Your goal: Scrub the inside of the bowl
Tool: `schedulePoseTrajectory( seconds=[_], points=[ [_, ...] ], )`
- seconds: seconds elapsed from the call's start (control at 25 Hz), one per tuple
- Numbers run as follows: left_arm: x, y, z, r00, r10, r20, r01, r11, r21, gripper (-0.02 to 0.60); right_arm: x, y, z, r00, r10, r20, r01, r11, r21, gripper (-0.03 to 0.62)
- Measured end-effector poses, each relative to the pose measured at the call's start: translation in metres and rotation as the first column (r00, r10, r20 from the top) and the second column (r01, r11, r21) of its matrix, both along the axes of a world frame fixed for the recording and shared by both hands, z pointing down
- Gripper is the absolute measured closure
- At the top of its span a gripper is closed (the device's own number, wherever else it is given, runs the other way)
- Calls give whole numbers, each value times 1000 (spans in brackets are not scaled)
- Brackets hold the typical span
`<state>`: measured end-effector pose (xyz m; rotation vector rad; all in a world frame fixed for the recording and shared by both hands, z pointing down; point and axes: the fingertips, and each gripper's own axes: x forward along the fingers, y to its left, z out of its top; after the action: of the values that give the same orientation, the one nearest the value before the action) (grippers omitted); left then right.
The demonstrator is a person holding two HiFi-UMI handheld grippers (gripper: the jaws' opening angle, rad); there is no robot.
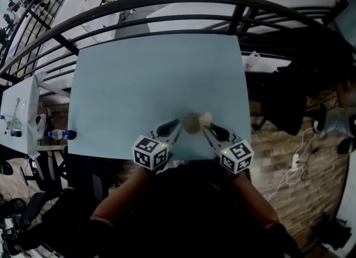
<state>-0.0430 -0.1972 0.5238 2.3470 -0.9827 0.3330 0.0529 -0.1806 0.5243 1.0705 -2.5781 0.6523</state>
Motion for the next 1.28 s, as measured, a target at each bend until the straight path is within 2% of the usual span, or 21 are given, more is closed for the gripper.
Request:
schedulePoseTrajectory(
  seconds=[0.16,0.32,0.52,0.76,0.96,1.28],
  points=[
    [10,-13,35,1000,-9,20,11,997,-72,525,5,-11,24,1000,-20,-23,19,999,-43,525],
    [16,-21,81,997,-23,69,34,986,-163,506,2,-15,47,996,-82,-42,78,993,-90,525],
    [21,-37,144,990,-16,138,55,956,-287,499,18,-37,73,992,-102,-74,91,985,-146,525],
    [25,-34,199,985,3,174,69,911,-406,499,30,-48,92,992,-101,-82,83,977,-195,525],
    [21,-35,226,974,-27,224,129,880,-456,499,34,-50,102,989,-122,-86,101,971,-219,525],
    [20,-35,254,960,-7,280,152,853,-500,499,38,-55,109,987,-144,-78,122,963,-240,525]
  ],
)
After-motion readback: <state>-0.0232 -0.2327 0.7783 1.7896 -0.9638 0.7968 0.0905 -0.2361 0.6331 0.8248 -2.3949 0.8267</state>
